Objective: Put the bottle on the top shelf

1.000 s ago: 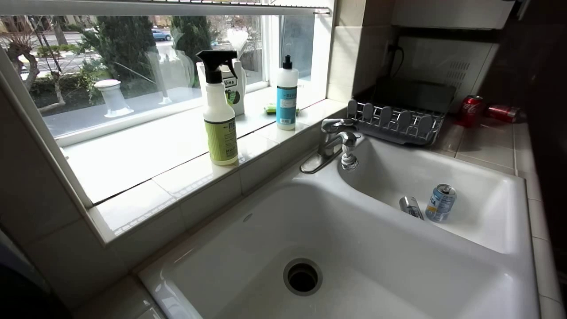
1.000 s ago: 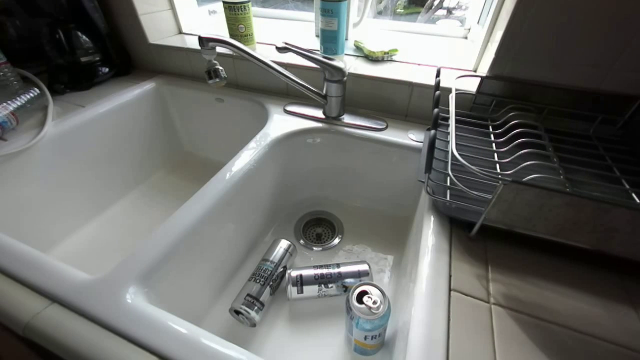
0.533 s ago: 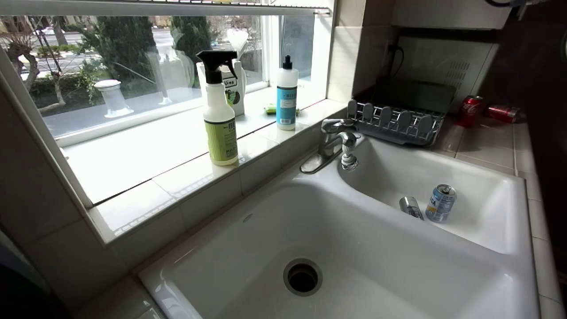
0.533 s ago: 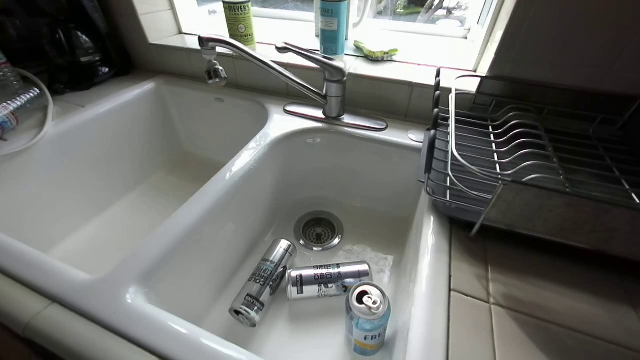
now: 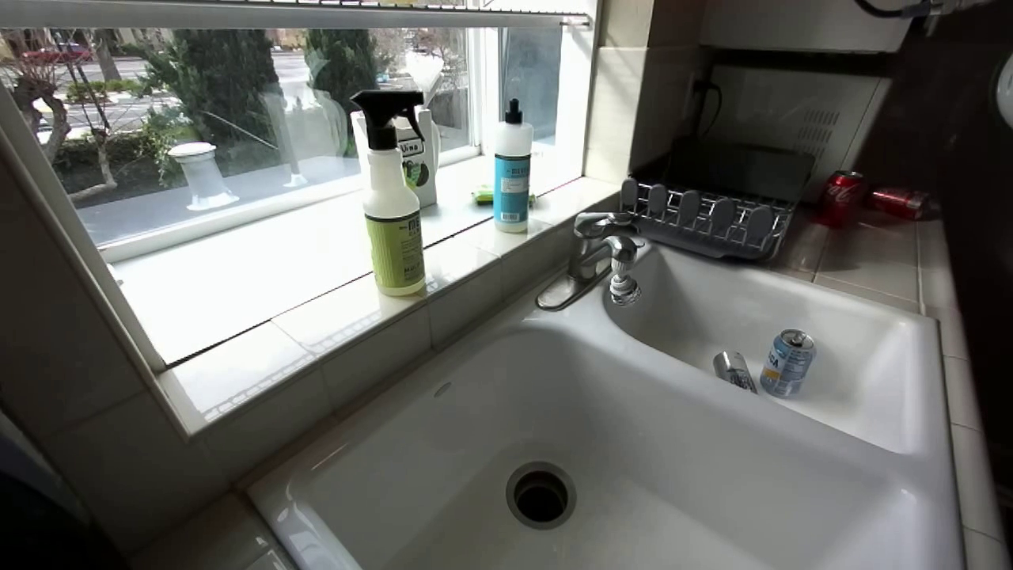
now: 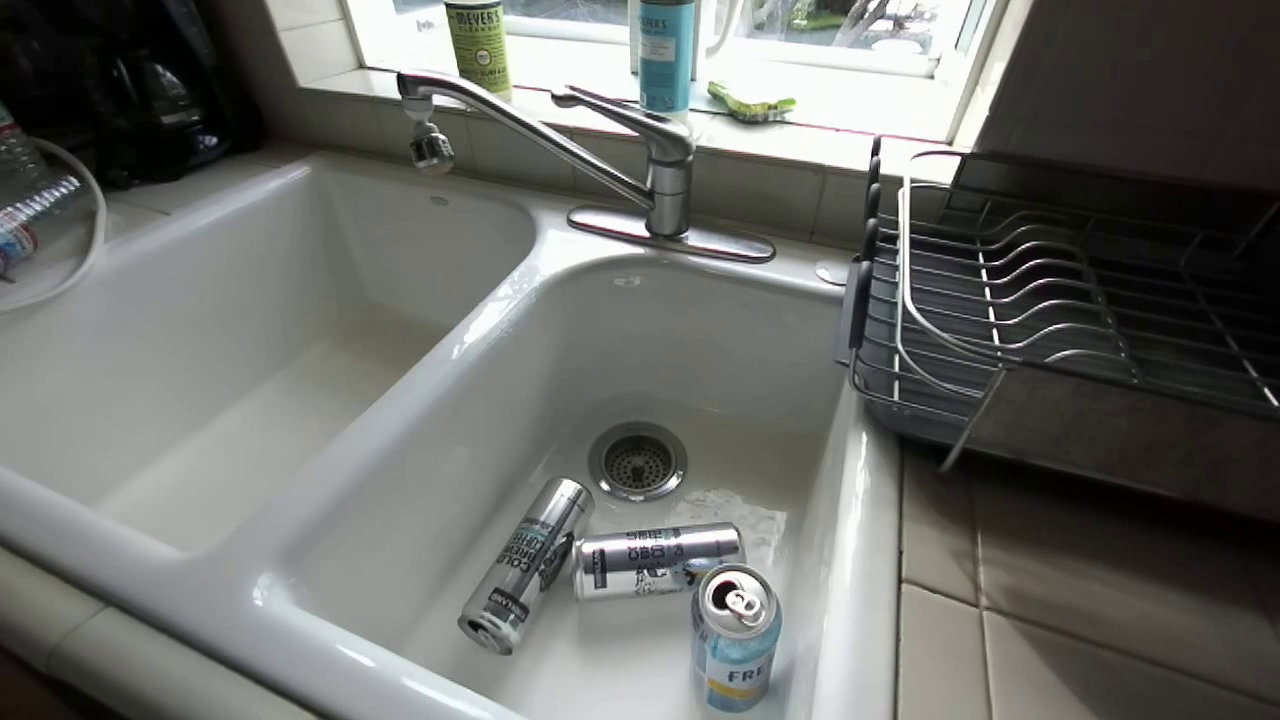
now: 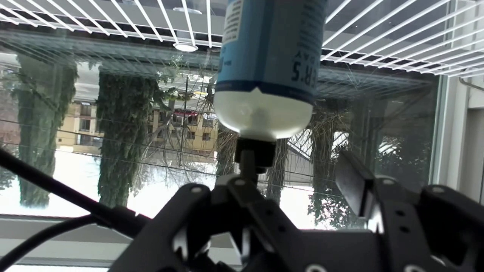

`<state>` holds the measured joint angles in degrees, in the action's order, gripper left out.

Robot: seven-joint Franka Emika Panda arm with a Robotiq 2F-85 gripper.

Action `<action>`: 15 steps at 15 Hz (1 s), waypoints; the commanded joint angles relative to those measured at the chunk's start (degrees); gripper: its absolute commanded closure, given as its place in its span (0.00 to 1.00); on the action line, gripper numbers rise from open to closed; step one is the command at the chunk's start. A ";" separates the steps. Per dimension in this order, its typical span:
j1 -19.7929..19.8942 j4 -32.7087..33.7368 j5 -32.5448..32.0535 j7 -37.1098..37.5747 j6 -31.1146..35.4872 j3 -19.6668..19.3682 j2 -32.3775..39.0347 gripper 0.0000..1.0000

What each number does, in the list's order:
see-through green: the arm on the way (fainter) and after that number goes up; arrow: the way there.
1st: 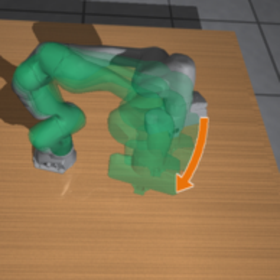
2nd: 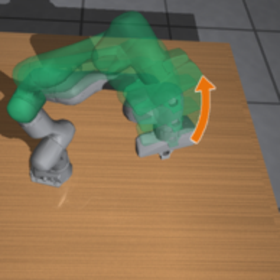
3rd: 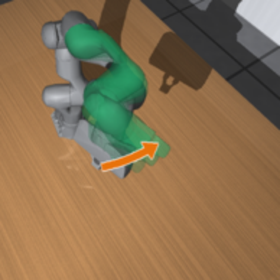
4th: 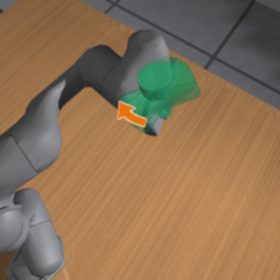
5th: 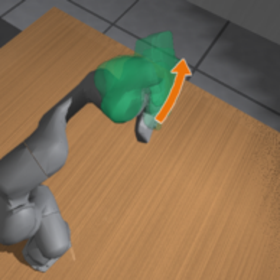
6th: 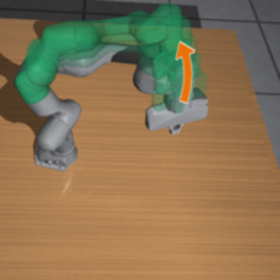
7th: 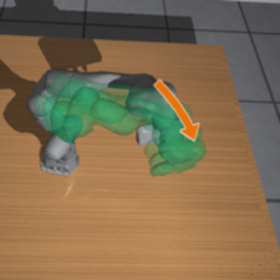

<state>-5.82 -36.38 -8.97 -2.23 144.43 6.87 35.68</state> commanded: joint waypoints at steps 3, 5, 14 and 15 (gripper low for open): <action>-0.33 3.64 0.59 -0.05 -2.15 0.42 1.87 0.00; -0.44 3.04 0.29 0.56 -3.35 0.05 1.10 0.00; -1.99 0.64 -0.97 2.71 -11.40 -0.60 -3.95 0.00; -2.31 0.19 -1.38 2.87 -12.36 -0.83 -4.69 0.00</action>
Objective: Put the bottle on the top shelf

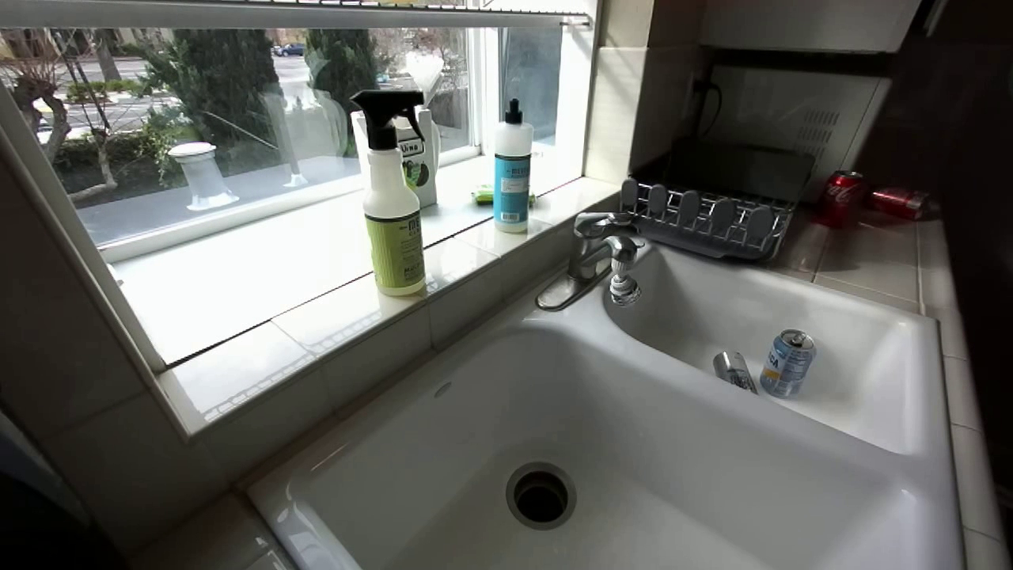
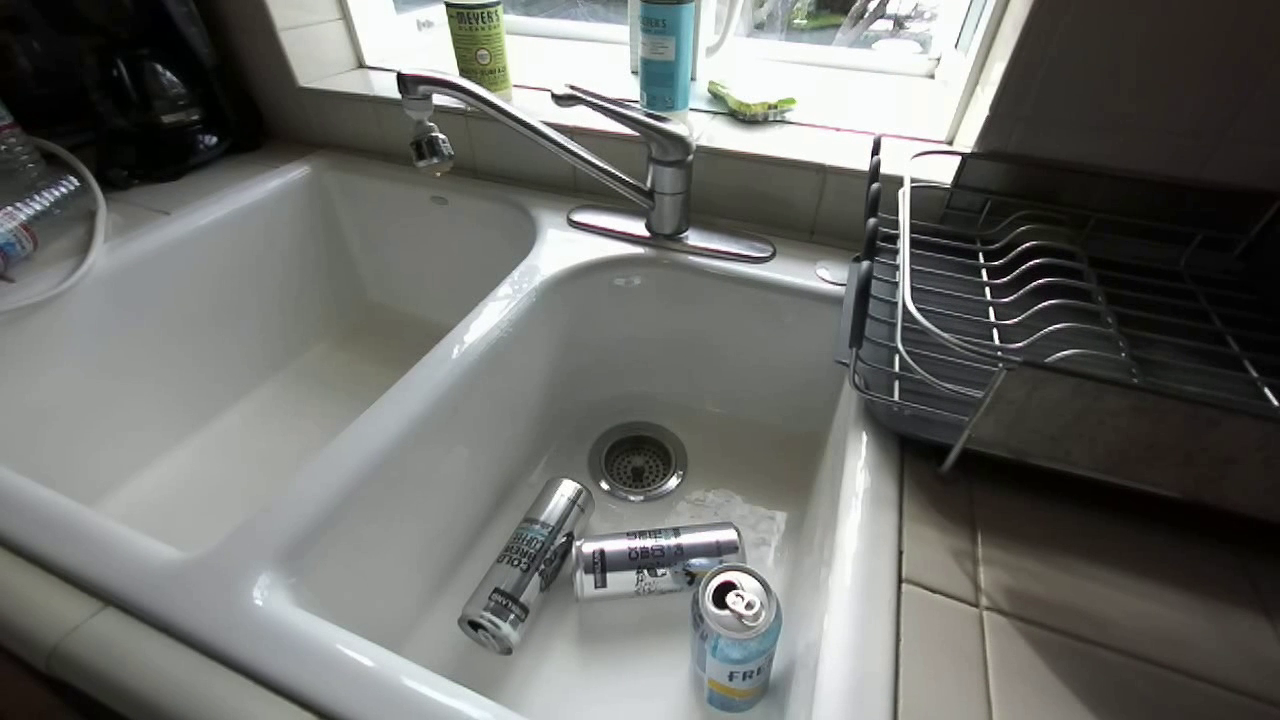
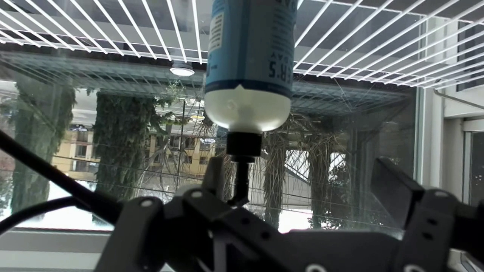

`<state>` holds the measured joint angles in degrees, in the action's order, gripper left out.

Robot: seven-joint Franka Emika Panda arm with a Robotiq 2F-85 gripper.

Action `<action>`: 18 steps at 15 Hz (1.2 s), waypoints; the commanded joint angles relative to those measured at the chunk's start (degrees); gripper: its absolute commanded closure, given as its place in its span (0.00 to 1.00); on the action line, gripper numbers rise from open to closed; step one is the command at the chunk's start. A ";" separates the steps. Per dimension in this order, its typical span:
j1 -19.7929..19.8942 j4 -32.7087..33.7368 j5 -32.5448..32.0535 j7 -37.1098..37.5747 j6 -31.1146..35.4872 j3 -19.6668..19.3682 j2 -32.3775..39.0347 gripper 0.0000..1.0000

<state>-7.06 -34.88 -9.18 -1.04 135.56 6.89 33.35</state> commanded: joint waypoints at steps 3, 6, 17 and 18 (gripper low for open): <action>-1.72 -2.91 -1.89 1.44 -6.49 -0.99 -4.70 0.00; -2.37 -4.79 -3.13 1.88 -9.13 -1.47 -7.21 0.00; -4.01 -27.08 -6.92 4.39 -11.09 -1.41 -24.02 0.00; -3.94 -29.44 -7.32 4.90 -10.51 -1.39 -25.66 0.00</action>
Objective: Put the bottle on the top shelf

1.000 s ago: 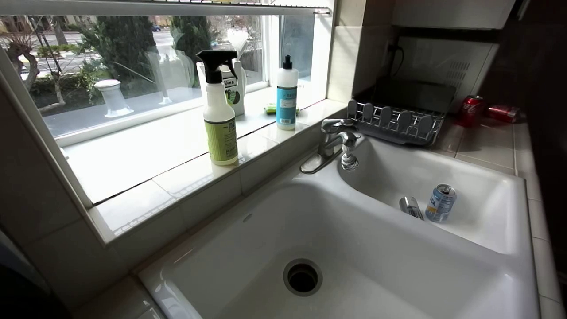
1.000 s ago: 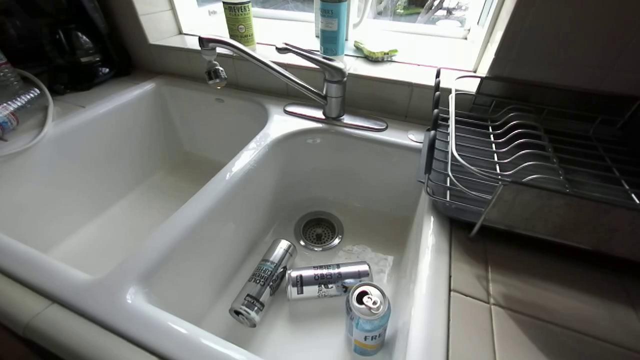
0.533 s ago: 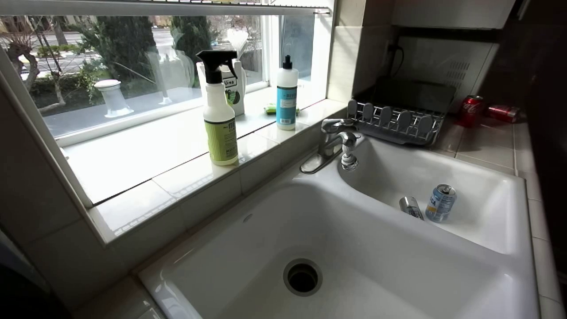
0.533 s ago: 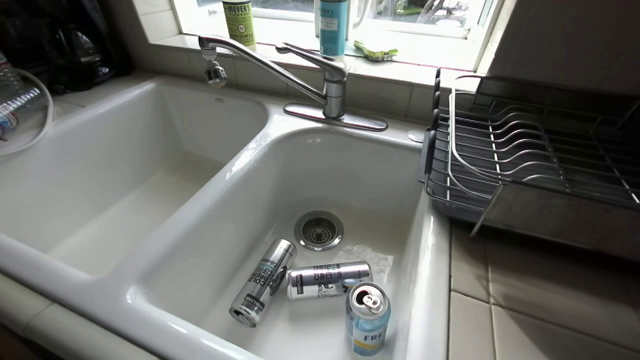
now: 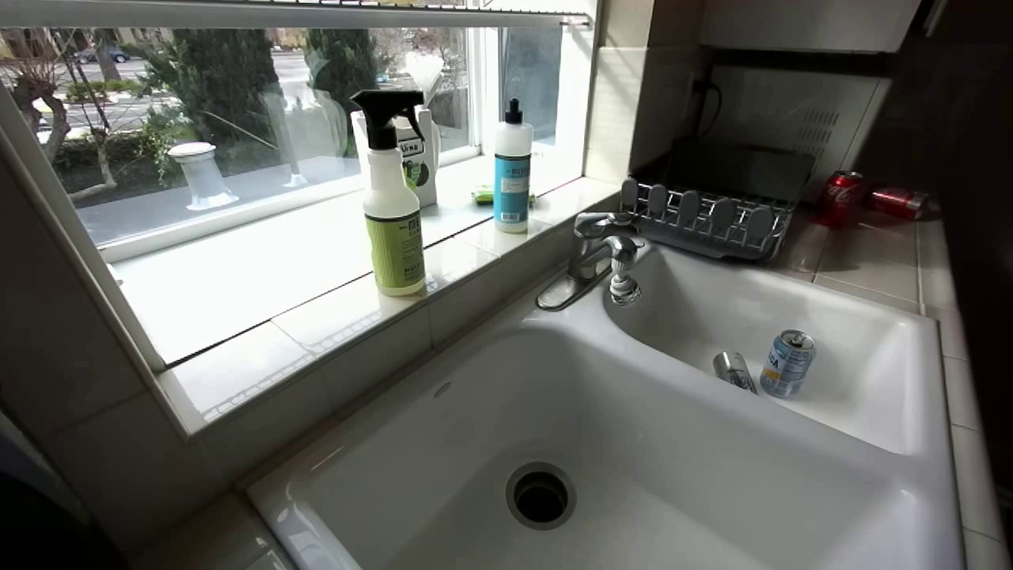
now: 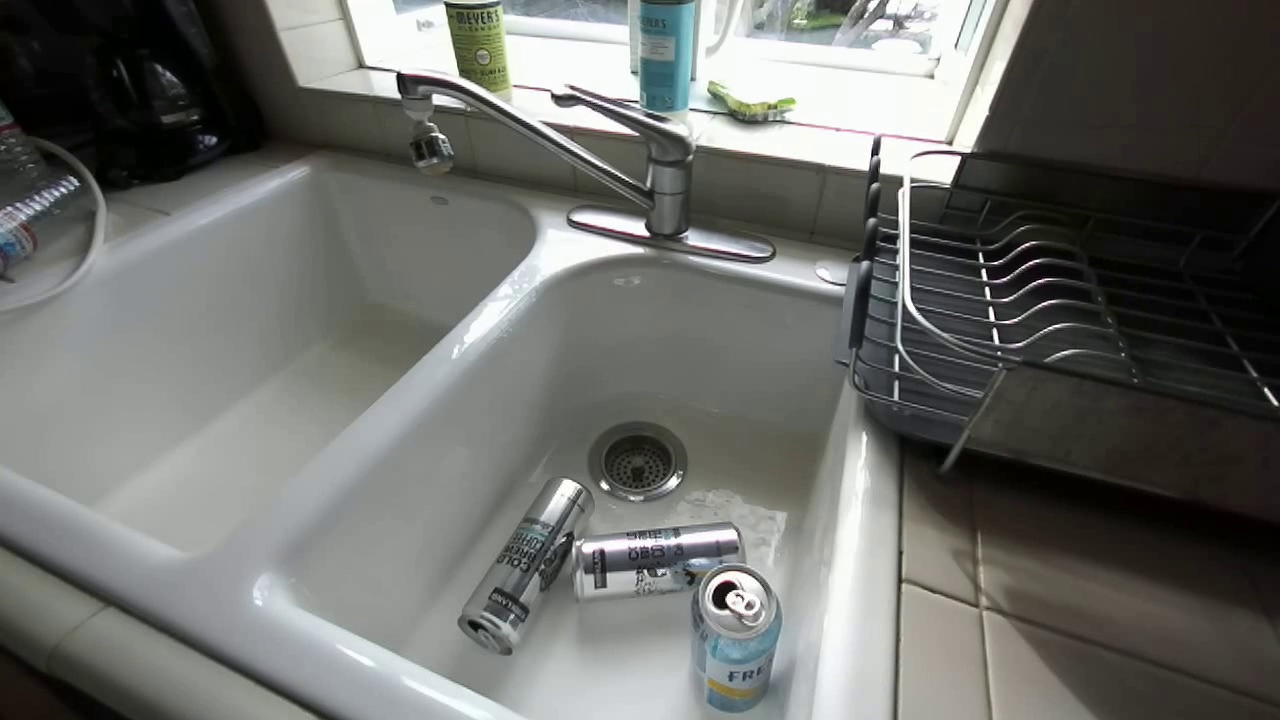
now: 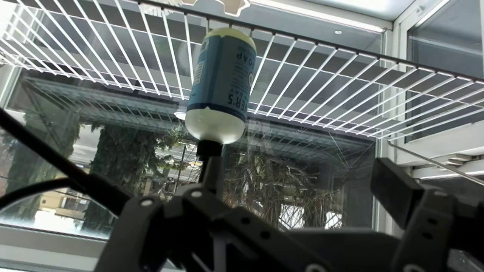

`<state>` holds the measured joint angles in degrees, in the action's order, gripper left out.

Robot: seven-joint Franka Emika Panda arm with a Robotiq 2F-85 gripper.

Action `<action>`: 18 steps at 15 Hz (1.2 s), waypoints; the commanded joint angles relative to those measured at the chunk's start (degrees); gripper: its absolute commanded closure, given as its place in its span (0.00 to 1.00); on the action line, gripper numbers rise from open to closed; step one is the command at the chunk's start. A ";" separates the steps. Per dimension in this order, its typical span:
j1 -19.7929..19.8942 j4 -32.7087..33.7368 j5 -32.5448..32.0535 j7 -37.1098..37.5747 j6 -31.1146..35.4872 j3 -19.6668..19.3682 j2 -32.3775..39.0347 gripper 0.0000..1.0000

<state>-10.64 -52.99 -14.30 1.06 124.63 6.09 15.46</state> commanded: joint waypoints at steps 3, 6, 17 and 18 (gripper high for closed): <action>-0.09 -18.36 -2.88 3.93 1.80 -0.25 -12.78 0.00; 0.02 -25.48 -2.26 3.84 2.73 0.08 -17.88 0.00; 2.71 -54.33 -4.20 7.53 16.04 3.16 -37.23 0.00; 3.68 -57.20 -4.76 9.47 17.97 3.77 -39.12 0.00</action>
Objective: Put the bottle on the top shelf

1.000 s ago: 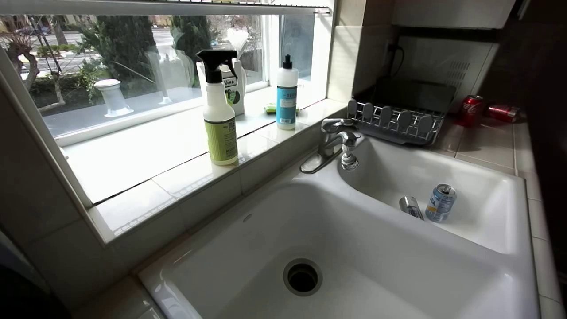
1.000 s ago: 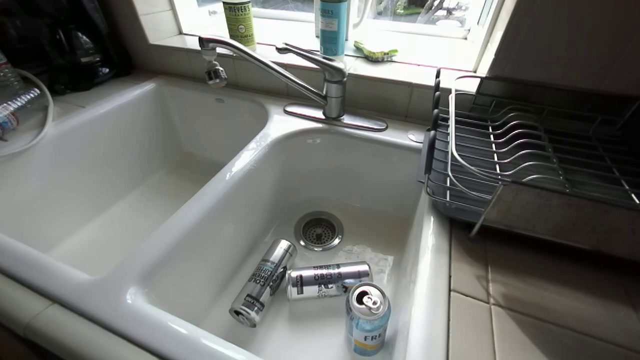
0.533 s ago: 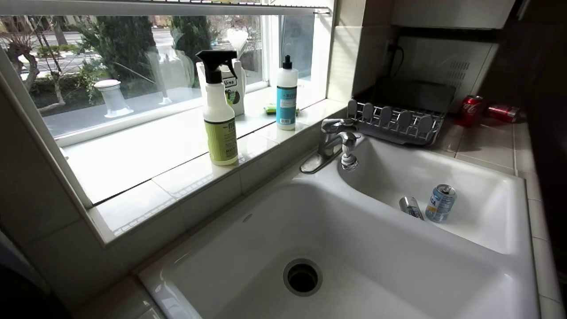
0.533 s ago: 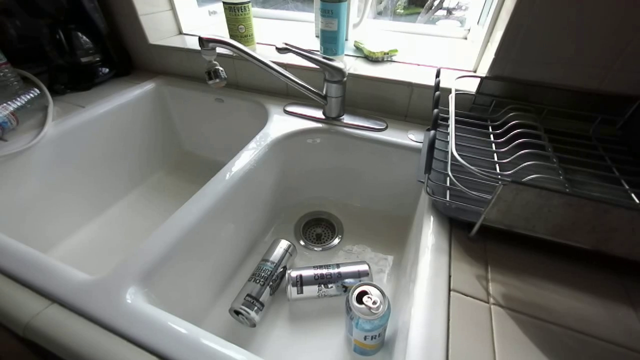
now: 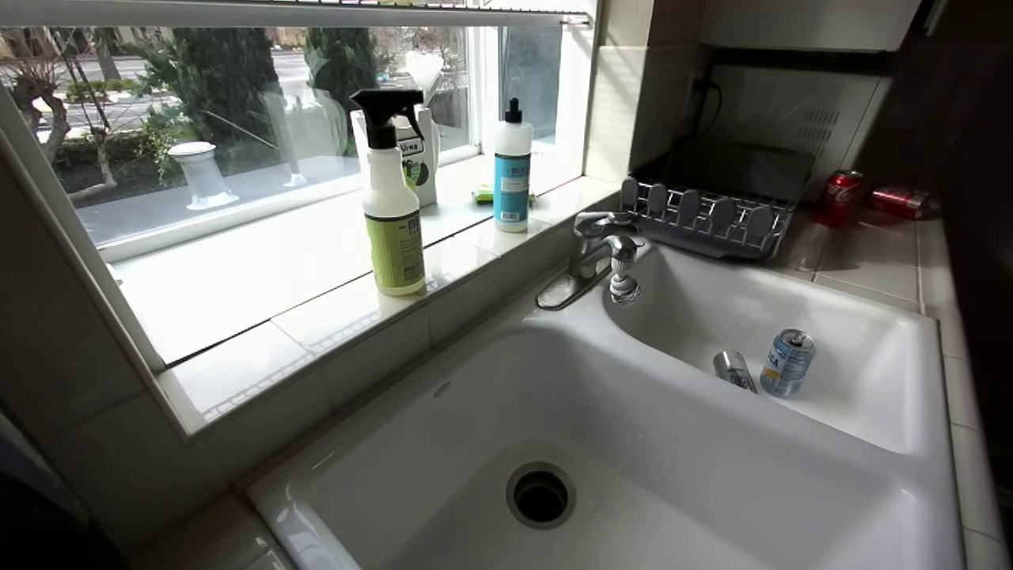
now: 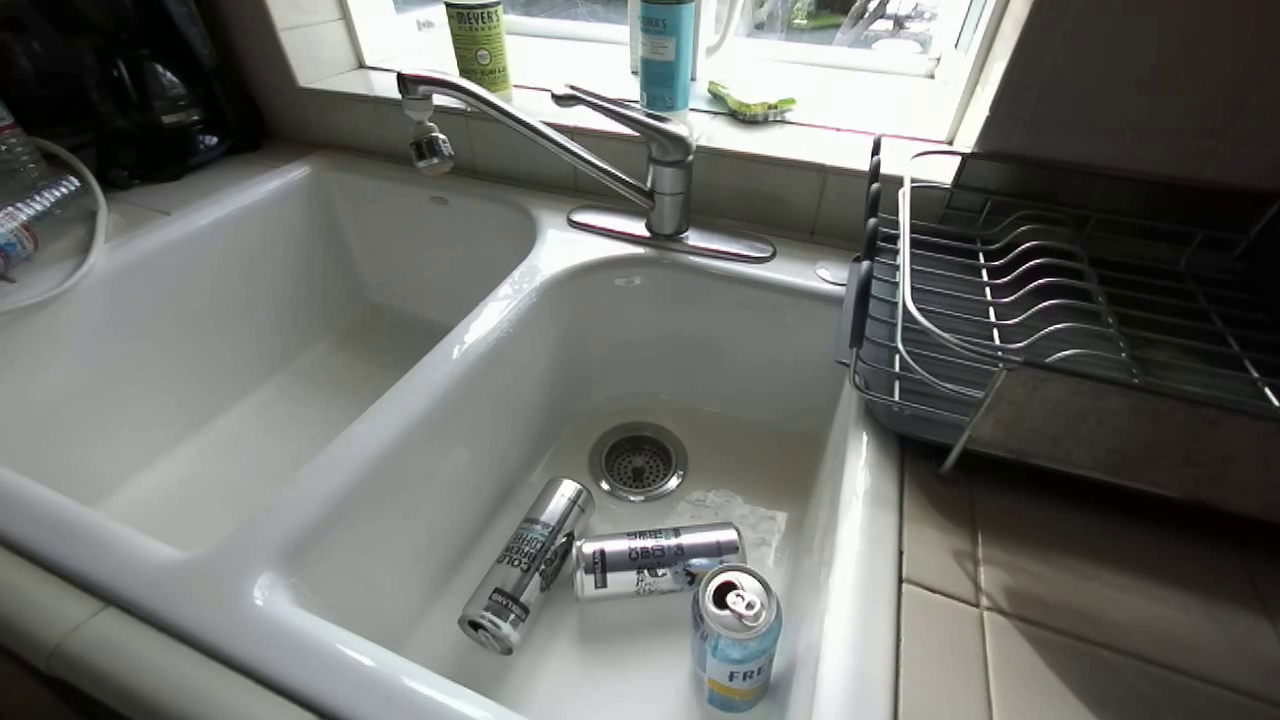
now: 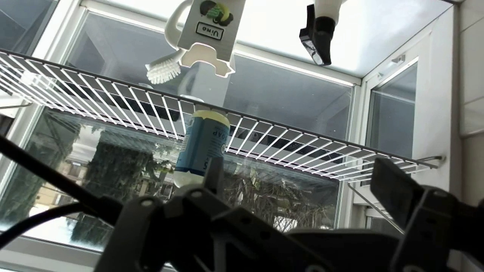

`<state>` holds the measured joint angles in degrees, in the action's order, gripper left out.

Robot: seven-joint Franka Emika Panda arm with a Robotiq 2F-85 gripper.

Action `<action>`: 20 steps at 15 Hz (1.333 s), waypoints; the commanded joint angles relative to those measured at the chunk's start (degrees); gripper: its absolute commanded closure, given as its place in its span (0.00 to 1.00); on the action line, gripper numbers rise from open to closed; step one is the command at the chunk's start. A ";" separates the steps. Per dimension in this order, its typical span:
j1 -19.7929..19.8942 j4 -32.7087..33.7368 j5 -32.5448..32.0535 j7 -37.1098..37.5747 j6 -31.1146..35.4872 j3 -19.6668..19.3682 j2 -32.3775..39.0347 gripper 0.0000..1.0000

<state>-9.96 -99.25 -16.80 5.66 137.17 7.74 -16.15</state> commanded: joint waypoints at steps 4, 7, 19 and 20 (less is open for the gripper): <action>6.25 -20.28 -2.04 8.64 11.89 4.06 -13.51 0.00; 8.53 -25.07 -1.58 9.89 14.97 5.48 -16.92 0.00; 9.99 -25.77 0.36 8.13 15.06 6.35 -17.73 0.00; 9.99 -25.77 0.36 8.14 15.06 6.36 -17.73 0.00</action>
<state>-1.00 -125.10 -17.74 14.78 152.20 13.33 -33.78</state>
